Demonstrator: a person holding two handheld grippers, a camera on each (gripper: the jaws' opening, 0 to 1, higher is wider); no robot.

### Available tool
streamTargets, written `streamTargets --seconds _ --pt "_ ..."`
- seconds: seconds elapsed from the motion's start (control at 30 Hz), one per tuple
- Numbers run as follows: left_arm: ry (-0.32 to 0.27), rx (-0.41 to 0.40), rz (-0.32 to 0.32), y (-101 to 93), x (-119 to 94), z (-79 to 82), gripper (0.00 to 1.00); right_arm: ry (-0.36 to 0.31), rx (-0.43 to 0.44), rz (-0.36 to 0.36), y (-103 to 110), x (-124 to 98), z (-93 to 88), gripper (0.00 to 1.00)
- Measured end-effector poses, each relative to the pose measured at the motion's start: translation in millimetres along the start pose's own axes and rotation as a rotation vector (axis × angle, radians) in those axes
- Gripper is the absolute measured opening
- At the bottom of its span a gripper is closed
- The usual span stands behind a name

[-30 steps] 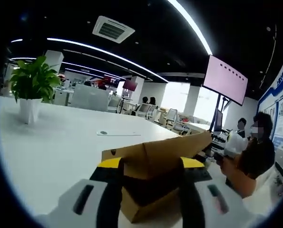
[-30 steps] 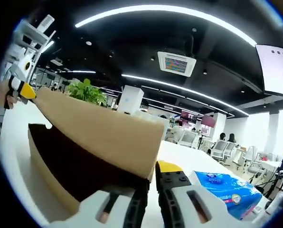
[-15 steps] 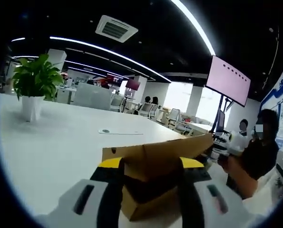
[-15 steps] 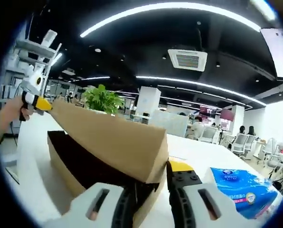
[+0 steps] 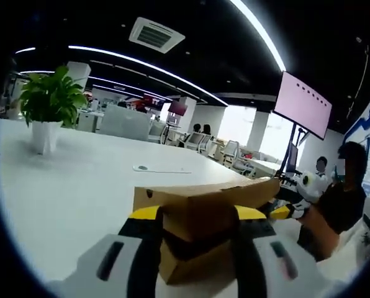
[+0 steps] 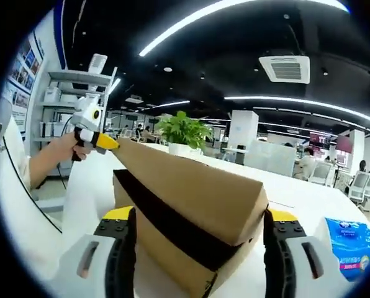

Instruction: Operate the shoe box by opening the lid, removing the specified soft item, and placing it in the target area until the item is outside and the box remains undamaged.

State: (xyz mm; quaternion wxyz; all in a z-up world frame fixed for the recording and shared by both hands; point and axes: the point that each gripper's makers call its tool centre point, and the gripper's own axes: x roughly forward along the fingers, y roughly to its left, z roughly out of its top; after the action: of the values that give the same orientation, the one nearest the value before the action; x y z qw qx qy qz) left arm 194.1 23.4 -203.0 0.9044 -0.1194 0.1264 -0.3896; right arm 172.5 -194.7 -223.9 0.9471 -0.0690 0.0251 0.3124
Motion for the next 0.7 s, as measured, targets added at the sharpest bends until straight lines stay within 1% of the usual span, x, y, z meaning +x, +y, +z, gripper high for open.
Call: streamTargets --seconds 0.07,0.13,0.2,0.27,0.3,0.33,0.37,0.43,0.47,0.5,0.57,0.7 --pt "0.000 0.006 0.000 0.2 0.8 -0.9 0.44 -0.025 0.056 0.010 -1.0 -0.5 3.4 0.87" --pt "0.002 0.008 -0.001 1.4 1.1 -2.0 0.44 -0.036 0.084 0.035 0.5 -2.0 3.9 0.89" --pt "0.000 -0.001 -0.002 3.2 1.4 -2.9 0.44 -0.066 0.144 0.048 1.2 -3.3 7.1 0.89" --pt "0.005 -0.005 -0.001 4.9 2.4 -5.1 0.45 -0.072 0.157 0.058 0.7 -5.0 7.0 0.89" --pt "0.004 -0.007 -0.002 5.0 2.5 -5.6 0.45 -0.076 0.171 0.055 -0.3 -5.1 7.3 0.88" --pt "0.006 -0.010 -0.002 5.2 3.1 -6.4 0.45 -0.077 0.188 0.034 -3.8 -4.7 6.4 0.86" --pt "0.012 -0.007 -0.003 5.1 3.7 -7.7 0.44 -0.076 0.191 0.021 -5.4 -4.3 5.7 0.83" --pt "0.017 0.001 -0.001 4.0 4.8 -9.9 0.44 -0.057 0.173 -0.034 -13.0 -3.0 -0.5 0.77" --pt "0.023 0.008 -0.001 3.7 6.1 -12.1 0.44 -0.039 0.134 -0.065 -16.5 -2.8 -3.9 0.76" --pt "0.030 0.010 0.001 4.4 7.2 -14.1 0.44 -0.029 0.153 -0.032 -8.7 -1.1 -4.8 0.76" --pt "0.031 0.018 0.001 4.7 8.4 -16.5 0.45 -0.029 0.139 -0.049 -11.7 -1.2 -4.7 0.77" --pt "0.039 0.033 0.006 5.3 10.1 -19.6 0.45 -0.010 0.118 -0.050 -11.8 -1.3 -8.6 0.77"
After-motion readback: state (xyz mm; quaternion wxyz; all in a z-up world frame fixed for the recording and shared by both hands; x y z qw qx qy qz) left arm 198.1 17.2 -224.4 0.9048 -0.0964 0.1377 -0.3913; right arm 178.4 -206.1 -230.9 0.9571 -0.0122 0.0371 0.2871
